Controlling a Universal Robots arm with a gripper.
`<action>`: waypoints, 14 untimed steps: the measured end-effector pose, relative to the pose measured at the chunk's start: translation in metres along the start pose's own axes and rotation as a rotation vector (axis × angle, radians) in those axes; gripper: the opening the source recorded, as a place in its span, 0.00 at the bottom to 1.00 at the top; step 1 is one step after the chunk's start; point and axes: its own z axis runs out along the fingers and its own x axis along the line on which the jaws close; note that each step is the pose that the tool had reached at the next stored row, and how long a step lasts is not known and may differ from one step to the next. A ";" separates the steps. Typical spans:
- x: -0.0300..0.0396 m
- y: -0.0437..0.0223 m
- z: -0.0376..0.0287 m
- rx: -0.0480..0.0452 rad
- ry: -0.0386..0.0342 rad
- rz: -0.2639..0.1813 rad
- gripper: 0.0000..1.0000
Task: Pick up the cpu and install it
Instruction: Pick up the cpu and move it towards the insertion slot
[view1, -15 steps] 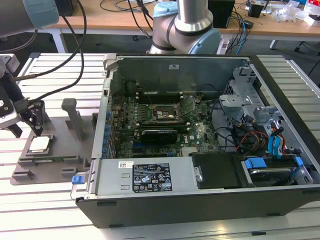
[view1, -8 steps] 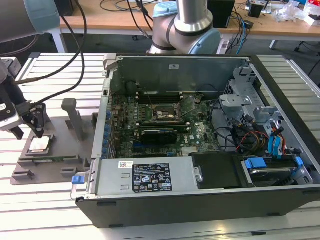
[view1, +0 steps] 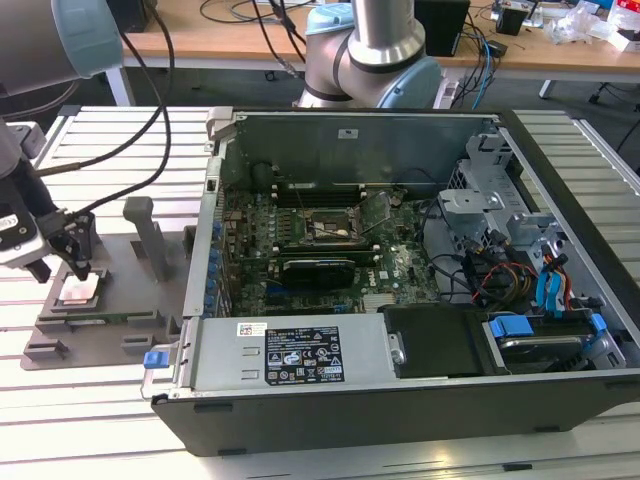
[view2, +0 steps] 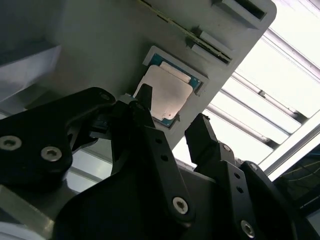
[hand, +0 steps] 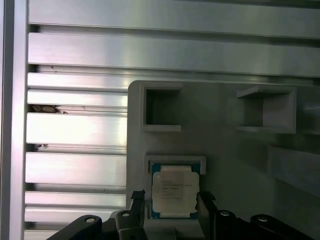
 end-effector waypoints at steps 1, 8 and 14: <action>0.0000 0.0000 0.0013 0.0001 0.0000 0.000 0.55; -0.0069 0.0001 0.0184 0.0072 0.0002 -0.013 0.55; -0.0069 0.0001 0.0186 0.0070 0.0000 -0.014 0.68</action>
